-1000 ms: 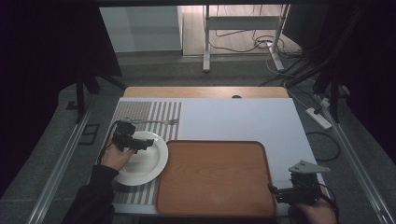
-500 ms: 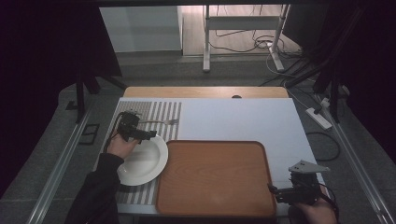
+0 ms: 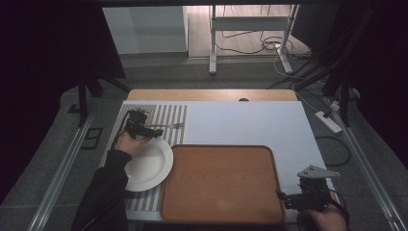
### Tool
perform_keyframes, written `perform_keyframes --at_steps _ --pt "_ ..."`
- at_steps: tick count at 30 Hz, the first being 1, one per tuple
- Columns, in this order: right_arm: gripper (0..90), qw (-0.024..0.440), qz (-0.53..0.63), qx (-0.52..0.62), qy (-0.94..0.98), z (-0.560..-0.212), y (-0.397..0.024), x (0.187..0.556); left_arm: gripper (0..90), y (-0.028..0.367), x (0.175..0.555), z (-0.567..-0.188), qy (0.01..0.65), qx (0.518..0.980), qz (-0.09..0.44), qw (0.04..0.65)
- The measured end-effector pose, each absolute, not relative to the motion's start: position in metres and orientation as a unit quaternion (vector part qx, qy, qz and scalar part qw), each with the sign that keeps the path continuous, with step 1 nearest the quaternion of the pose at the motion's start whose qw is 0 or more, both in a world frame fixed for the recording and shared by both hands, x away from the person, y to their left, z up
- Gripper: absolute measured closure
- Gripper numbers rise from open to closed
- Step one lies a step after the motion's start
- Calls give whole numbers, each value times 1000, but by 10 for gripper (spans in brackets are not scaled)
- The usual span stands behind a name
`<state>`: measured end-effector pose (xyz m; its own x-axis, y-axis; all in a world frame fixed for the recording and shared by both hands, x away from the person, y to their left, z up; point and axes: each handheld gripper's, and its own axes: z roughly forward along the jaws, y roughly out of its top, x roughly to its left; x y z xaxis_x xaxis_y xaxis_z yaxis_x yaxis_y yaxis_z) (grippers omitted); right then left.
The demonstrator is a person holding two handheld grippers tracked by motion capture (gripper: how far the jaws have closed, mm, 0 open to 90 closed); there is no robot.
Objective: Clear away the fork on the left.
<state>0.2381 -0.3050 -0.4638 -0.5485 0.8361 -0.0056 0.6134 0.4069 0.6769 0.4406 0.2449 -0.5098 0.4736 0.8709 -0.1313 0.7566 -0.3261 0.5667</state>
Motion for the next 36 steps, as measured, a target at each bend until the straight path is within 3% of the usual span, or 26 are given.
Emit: perform_keyframes --at_steps 3,4,5,6,7,10,11,12,13,14,17,36 --pt "0 174 318 441 821 -464 -305 238 204 245 445 -510 501 812 100 283" --pt "0 174 318 441 821 -464 -305 238 204 245 447 -510 499 814 99 281" --pt "0 174 318 441 821 -464 -305 238 292 244 448 -510 497 816 98 278" --pt "0 174 318 441 821 -464 -305 238 292 244 450 -510 497 817 99 275" --pt "0 173 318 441 821 -464 -305 238 395 244 452 -510 498 818 100 270" --pt "0 173 318 441 821 -464 -305 238 487 244 454 -509 498 818 99 271" --pt "0 172 318 441 821 -464 -305 238 599 245 455 -509 498 818 99 270" --pt "0 172 318 441 821 -464 -305 238 599 245 457 -509 499 818 99 266" --pt "0 172 318 440 822 -464 -305 238 737 245 458 -509 501 818 100 266" --pt "0 172 318 440 822 -464 -305 238 737 246 459 -509 501 818 100 264" --pt "0 172 318 439 823 -464 -305 238 875 247 463 -510 502 820 99 258" --pt "0 171 316 437 825 -464 -304 238 889 263 496 -522 538 805 119 221"
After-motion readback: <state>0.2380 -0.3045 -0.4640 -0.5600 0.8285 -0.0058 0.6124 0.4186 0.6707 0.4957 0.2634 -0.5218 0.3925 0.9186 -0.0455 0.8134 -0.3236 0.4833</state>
